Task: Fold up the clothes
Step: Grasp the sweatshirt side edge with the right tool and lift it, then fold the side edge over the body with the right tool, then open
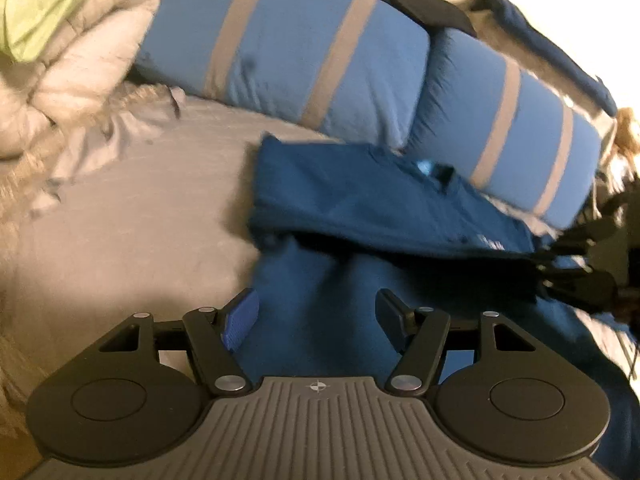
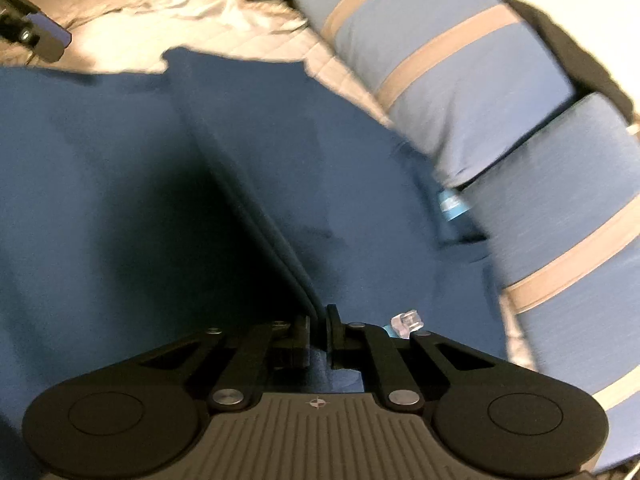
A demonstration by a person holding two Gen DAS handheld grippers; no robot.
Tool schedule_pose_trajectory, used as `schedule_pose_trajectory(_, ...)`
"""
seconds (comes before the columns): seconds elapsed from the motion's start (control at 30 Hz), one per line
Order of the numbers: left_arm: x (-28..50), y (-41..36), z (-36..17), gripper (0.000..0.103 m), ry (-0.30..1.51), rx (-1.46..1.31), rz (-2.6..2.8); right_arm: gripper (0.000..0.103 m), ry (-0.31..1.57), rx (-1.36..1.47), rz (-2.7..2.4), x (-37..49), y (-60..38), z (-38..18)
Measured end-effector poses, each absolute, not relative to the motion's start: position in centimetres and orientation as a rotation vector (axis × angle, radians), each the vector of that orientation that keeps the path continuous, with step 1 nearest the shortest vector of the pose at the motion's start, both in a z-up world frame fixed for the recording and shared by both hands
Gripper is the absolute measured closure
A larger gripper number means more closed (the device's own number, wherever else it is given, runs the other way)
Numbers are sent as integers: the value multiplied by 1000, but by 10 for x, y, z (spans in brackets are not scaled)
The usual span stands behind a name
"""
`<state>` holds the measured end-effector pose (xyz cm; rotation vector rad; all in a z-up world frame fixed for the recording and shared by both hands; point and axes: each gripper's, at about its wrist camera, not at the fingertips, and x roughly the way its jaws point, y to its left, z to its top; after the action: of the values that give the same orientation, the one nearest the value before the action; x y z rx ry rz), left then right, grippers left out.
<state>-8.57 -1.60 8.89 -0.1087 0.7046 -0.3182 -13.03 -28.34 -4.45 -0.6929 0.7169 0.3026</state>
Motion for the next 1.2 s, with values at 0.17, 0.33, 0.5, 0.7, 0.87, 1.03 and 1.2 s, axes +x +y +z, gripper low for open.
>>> schedule_pose_trajectory(0.17,-39,-17,81,34,683,129,-274,94,636,-671,265,-123,-289,-13)
schedule_pose_trajectory(0.33,-6,-23,55,34,653,145,-328,94,599,-680,227,-113,-293,7)
schedule_pose_trajectory(0.5,19,-36,35,35,654,168,-318,94,568,-656,173,-106,-301,24)
schedule_pose_trajectory(0.7,15,-58,32,72,629,316,-342,94,507,-746,47,-98,-317,30)
schedule_pose_trajectory(0.87,2,-79,31,83,595,477,-353,94,472,-923,-17,-115,-322,27)
schedule_pose_trajectory(1.03,-2,-80,27,79,621,547,-306,89,685,-966,152,-153,-323,-23)
schedule_pose_trajectory(1.2,-8,-55,49,61,625,386,-337,56,817,-815,188,-176,-349,-61)
